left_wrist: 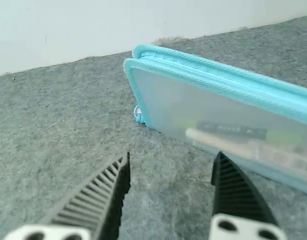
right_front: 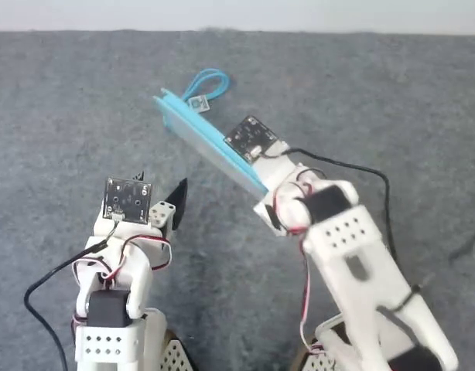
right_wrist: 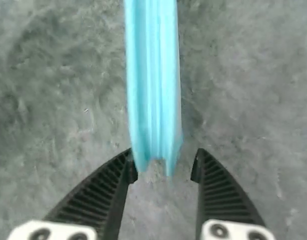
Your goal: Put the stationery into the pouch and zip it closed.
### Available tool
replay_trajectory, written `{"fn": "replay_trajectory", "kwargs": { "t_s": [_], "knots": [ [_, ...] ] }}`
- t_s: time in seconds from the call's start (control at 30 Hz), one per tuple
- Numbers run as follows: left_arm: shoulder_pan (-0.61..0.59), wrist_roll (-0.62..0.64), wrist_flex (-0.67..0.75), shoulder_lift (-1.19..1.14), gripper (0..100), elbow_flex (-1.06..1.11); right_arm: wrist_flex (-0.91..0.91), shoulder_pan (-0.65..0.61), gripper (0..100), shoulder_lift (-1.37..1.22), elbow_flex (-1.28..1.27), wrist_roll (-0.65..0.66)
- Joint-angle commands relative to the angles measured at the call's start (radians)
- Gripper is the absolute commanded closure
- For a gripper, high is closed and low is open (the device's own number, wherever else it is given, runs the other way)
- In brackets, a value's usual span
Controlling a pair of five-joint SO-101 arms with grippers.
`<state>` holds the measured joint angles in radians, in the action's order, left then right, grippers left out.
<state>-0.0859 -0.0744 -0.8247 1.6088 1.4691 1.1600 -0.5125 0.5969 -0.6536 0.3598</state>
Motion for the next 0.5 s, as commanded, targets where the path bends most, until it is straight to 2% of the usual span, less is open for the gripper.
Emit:
{"fn": "replay_trajectory", "kwargs": {
  "t_s": [0.0, 0.2, 0.47],
  "knots": [
    [-0.009, 0.011, 0.037, 0.015, 75, -0.018, 0.067, -0.024, 79.8, 0.156, 0.014, 0.031],
    [-0.014, 0.015, 0.049, 0.015, 75, -0.018, 0.096, -0.059, 75.7, 0.305, 0.008, 0.026],
    [-0.014, 0.015, 0.049, 0.015, 75, -0.015, 0.027, -0.056, 75.7, 0.252, -0.054, 0.021]
  ]
}}
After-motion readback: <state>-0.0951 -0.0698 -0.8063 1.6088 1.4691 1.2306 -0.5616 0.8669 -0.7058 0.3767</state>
